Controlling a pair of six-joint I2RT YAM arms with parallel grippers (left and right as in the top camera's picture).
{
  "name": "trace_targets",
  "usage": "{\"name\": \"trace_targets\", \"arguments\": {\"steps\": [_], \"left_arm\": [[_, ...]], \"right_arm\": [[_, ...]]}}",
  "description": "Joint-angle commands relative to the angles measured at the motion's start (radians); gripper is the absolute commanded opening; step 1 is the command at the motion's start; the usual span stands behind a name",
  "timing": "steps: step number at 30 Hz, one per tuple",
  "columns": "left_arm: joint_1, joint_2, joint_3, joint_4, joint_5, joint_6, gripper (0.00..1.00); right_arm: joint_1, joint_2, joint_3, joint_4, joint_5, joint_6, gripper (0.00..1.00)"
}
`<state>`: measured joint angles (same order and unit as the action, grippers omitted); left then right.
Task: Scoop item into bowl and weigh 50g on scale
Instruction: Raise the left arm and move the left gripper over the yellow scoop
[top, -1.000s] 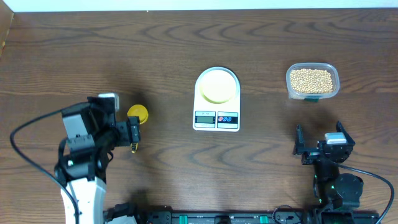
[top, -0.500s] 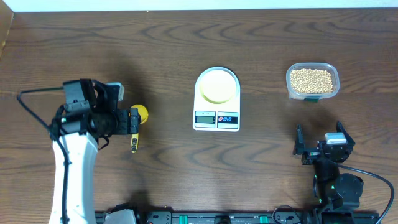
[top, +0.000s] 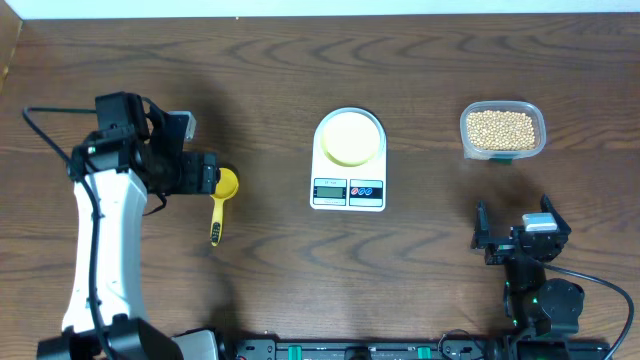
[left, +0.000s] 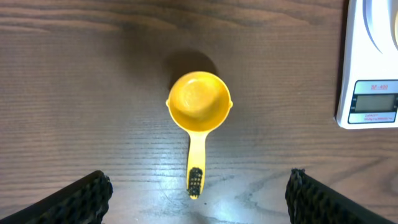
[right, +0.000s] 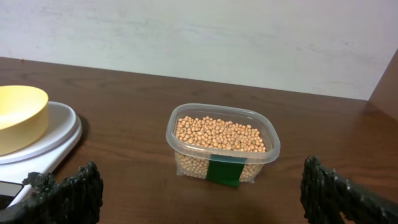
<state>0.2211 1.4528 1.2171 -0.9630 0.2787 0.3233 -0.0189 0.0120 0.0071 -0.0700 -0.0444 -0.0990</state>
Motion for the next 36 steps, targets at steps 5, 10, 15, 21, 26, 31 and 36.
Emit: {"name": "trace_targets", "arguments": {"steps": [5,10,15,21,26,31,36], "left_arm": [[0.005,0.11,0.042,-0.024,-0.034,0.038,0.91],[0.005,0.152,0.042,-0.018,-0.057,0.039,0.91],[0.005,0.181,0.042,0.003,-0.085,0.039,0.91],[0.005,0.207,0.042,0.031,-0.085,0.039,0.91],[0.005,0.228,0.042,0.046,-0.085,0.039,0.91],[0.005,0.261,0.042,0.049,-0.085,0.039,0.91],[0.005,0.302,0.041,0.053,-0.085,0.039,0.91]], "right_arm": [[-0.008,-0.006,-0.002,-0.005,0.012,-0.003,0.99],[-0.008,-0.006,-0.002,-0.005,0.011,-0.003,0.99],[-0.008,-0.006,-0.002,-0.005,0.012,-0.003,0.99],[-0.008,-0.006,-0.002,-0.005,0.011,-0.003,0.99],[-0.008,-0.006,-0.002,-0.005,0.012,-0.003,0.99],[-0.008,-0.006,-0.002,-0.005,0.012,-0.003,0.99],[-0.008,-0.006,-0.002,-0.005,0.011,-0.003,0.99]]}}
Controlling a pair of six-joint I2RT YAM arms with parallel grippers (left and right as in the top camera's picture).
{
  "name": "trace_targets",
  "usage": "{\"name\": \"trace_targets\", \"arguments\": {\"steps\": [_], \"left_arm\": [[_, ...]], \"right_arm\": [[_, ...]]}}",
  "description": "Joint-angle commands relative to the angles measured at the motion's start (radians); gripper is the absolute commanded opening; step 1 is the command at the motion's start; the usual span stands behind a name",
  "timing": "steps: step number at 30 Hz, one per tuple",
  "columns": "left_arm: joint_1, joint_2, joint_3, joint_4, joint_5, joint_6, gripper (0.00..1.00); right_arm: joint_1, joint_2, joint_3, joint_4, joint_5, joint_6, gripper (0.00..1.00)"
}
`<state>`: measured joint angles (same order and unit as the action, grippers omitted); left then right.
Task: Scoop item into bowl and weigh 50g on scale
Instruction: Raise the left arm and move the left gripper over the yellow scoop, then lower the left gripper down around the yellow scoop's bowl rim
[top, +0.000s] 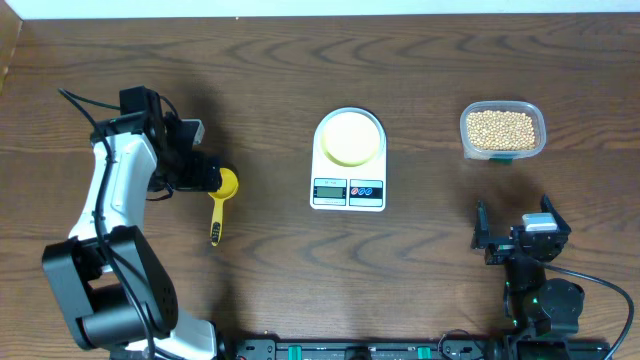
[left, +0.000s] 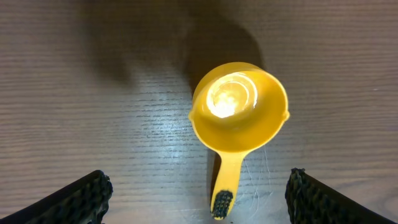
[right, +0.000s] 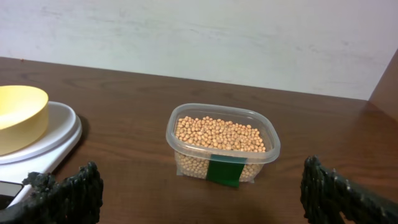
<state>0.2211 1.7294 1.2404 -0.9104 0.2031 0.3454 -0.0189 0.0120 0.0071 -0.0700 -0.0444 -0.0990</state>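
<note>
A yellow scoop (top: 222, 205) lies on the table at the left, its cup (left: 240, 106) empty and its handle (left: 225, 186) pointing toward the front edge. My left gripper (left: 198, 202) hangs low over it, open, the fingers wide on either side of the handle's black tip. A yellow bowl (top: 350, 137) stands on the white scale (top: 348, 190) at the middle. A clear tub of soybeans (top: 502, 129) sits at the back right, also in the right wrist view (right: 222, 145). My right gripper (right: 199, 199) rests open near the front right.
The scale's two displays (top: 347, 190) face the front edge. The tub carries a green label (right: 225, 171). A pale wall runs behind the table's far edge (right: 199, 68). Bare brown wood lies between the scoop, the scale and the tub.
My left gripper has come down closer over the scoop, which looks larger in its wrist view, and the scale has left that view. The left arm's pose has shifted. The right arm has not moved.
</note>
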Motion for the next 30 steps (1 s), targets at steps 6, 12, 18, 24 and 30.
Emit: {"name": "trace_targets", "arguments": {"steps": [6,12,18,24,30], "left_arm": [[0.005,0.055,0.018,0.011,-0.01,0.017,0.91],[0.005,0.062,0.011,0.041,-0.01,0.017,0.91],[0.005,0.063,0.011,0.044,-0.01,0.017,0.91],[0.005,0.063,0.003,0.058,-0.01,0.016,0.91],[0.005,0.063,-0.027,0.091,-0.01,0.016,0.91]], "right_arm": [[-0.008,-0.006,-0.002,-0.005,0.011,-0.003,0.99],[-0.008,-0.006,-0.002,-0.005,0.011,-0.003,0.99],[-0.008,-0.006,-0.002,-0.005,0.011,-0.003,0.99],[-0.008,-0.006,-0.002,-0.005,0.011,-0.003,0.99],[-0.008,-0.006,-0.002,-0.005,0.011,-0.003,0.99]]}}
